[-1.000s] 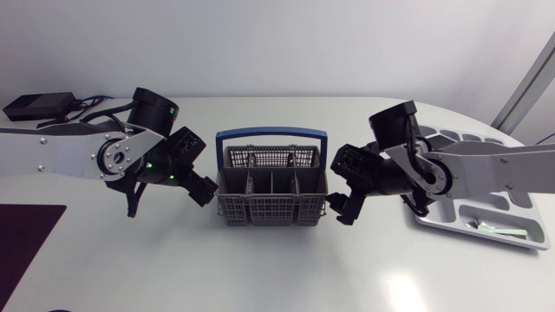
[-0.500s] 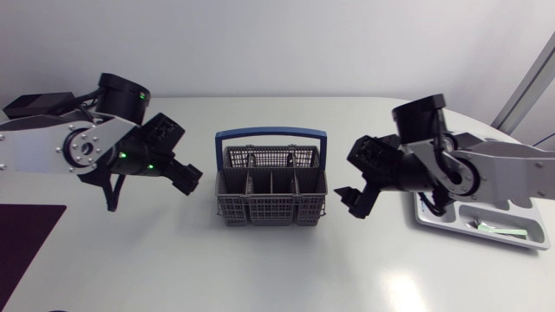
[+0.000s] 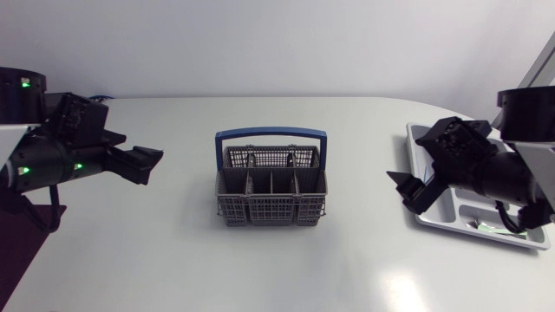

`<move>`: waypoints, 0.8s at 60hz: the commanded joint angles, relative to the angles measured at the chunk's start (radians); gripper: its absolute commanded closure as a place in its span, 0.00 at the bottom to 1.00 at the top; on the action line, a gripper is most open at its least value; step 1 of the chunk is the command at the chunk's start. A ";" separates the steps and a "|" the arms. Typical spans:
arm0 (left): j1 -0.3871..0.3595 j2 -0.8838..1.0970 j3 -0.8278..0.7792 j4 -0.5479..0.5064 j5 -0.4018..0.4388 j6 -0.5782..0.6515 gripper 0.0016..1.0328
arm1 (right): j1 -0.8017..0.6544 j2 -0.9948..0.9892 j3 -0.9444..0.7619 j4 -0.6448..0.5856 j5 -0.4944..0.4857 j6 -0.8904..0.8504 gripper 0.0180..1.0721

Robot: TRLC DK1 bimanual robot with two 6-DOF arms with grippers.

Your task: Sort the cutlery from the basket into the organizer compartments.

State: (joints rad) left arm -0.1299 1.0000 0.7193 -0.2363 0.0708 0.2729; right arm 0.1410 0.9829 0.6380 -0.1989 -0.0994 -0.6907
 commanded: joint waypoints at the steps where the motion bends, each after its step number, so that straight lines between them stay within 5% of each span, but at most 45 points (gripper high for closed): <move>1: 0.007 -0.097 -0.063 0.028 0.004 -0.078 0.05 | -0.037 -0.044 -0.023 -0.037 0.009 0.049 0.04; 30: 0.044 -0.478 -0.216 0.020 0.000 -0.052 0.05 | -0.141 -0.398 -0.090 -0.109 -0.016 0.237 0.04; 48: 0.068 -0.632 -0.352 0.070 -0.019 -0.113 0.05 | -0.150 -0.617 -0.154 -0.061 0.099 0.325 0.04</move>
State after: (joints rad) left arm -0.0738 0.4046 0.4187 -0.1875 0.0624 0.1997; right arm -0.0086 0.4156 0.5316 -0.2802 -0.0257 -0.4118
